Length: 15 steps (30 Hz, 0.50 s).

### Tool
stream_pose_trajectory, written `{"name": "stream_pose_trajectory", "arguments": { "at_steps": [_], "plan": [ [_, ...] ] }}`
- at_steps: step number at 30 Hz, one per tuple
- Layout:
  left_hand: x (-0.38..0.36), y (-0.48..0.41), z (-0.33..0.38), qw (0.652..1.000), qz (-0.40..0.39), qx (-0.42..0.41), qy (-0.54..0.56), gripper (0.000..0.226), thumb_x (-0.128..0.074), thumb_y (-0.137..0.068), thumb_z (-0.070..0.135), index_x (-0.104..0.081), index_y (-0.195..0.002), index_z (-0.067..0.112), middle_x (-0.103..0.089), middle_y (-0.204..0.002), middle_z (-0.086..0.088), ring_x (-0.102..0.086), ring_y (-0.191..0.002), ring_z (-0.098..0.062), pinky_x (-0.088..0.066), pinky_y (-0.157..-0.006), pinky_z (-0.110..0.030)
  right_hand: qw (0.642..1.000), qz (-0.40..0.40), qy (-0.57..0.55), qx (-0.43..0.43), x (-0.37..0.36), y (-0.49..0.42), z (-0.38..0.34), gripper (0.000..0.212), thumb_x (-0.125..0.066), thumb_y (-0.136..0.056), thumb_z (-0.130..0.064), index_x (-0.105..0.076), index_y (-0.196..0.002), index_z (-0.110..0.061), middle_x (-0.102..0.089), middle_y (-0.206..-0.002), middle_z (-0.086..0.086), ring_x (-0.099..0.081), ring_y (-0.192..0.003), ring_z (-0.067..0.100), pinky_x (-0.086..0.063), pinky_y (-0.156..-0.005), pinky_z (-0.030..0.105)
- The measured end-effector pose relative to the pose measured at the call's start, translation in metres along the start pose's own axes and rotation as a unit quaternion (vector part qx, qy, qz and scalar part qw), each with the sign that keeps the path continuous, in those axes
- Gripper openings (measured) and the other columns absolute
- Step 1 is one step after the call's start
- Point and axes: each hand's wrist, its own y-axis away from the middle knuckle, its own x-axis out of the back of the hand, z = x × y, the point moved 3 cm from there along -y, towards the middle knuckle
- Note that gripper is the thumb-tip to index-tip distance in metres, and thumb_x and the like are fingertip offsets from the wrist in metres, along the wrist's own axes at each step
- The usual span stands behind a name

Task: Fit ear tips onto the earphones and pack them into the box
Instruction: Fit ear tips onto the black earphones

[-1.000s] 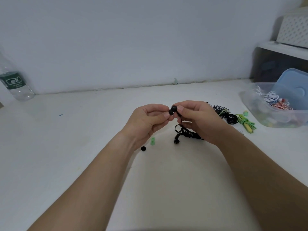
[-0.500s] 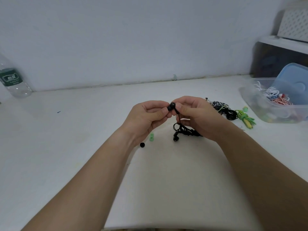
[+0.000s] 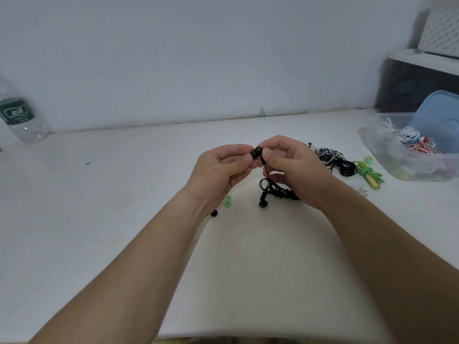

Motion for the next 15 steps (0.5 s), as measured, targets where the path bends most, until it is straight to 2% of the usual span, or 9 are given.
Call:
{"name": "stream_pose_trajectory", "arguments": {
  "at_steps": [6,15],
  "plan": [
    [0.0005,-0.0023,-0.0015,1.000,-0.007,0.004,0.012,0.016,-0.061,-0.093,-0.004,-0.068,-0.107,0.000,-0.075,-0.083,-0.010,-0.072,-0.078,-0.013,-0.057,-0.073,-0.017,0.999,0.001,-0.031,-0.018,-0.0005,-0.0007,0.0007,0.011,-0.059,-0.099,-0.018,-0.070,-0.097,-0.019,-0.067,-0.093,0.010,-0.058,-0.071,0.015,-0.047,-0.068,0.026],
    [-0.0018,-0.0017,-0.0020,0.999,-0.014,0.022,0.043,0.015,-0.058,-0.094,-0.004,-0.068,-0.104,0.003,-0.075,-0.084,-0.008,-0.072,-0.077,-0.012,-0.057,-0.072,-0.017,0.998,-0.003,-0.054,-0.019,-0.0001,-0.0002,0.0002,0.011,-0.059,-0.099,-0.016,-0.070,-0.099,-0.017,-0.066,-0.089,0.007,-0.056,-0.070,0.015,-0.048,-0.064,0.024]
  ]
}}
